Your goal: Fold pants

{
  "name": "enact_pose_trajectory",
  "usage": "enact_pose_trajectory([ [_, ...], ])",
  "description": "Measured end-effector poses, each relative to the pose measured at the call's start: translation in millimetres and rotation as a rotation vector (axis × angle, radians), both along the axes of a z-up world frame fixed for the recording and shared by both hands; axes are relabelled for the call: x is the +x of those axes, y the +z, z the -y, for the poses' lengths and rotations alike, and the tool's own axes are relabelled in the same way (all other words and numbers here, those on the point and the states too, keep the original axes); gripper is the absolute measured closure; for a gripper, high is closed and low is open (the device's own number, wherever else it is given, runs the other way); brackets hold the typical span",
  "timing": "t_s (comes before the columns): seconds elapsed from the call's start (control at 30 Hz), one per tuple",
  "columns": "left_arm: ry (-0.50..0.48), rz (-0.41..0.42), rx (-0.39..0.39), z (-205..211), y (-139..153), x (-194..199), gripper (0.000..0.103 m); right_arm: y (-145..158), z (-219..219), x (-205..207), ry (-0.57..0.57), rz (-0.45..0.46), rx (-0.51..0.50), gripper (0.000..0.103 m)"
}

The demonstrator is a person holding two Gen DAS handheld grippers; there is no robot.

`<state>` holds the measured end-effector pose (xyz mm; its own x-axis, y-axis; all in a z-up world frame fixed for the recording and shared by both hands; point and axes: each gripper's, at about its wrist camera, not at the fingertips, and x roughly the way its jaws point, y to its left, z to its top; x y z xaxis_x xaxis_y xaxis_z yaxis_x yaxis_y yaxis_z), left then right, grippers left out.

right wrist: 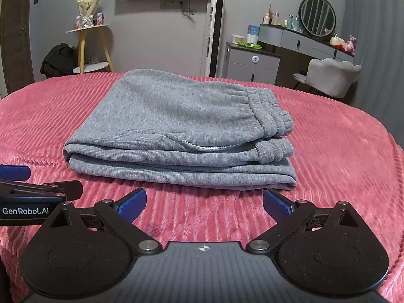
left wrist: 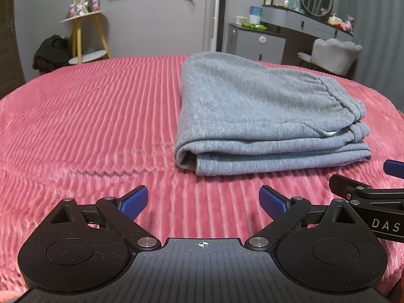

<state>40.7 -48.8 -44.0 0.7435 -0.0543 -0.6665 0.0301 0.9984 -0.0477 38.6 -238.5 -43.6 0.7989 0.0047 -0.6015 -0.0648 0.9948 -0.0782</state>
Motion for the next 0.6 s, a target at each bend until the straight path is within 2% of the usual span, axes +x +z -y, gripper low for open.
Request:
enact_pose_trajectory([
  [0.6, -0.002, 0.001, -0.007, -0.5, 0.1, -0.4, 0.005, -0.5, -0.6, -0.4, 0.0, 0.002, -0.001, 0.004],
])
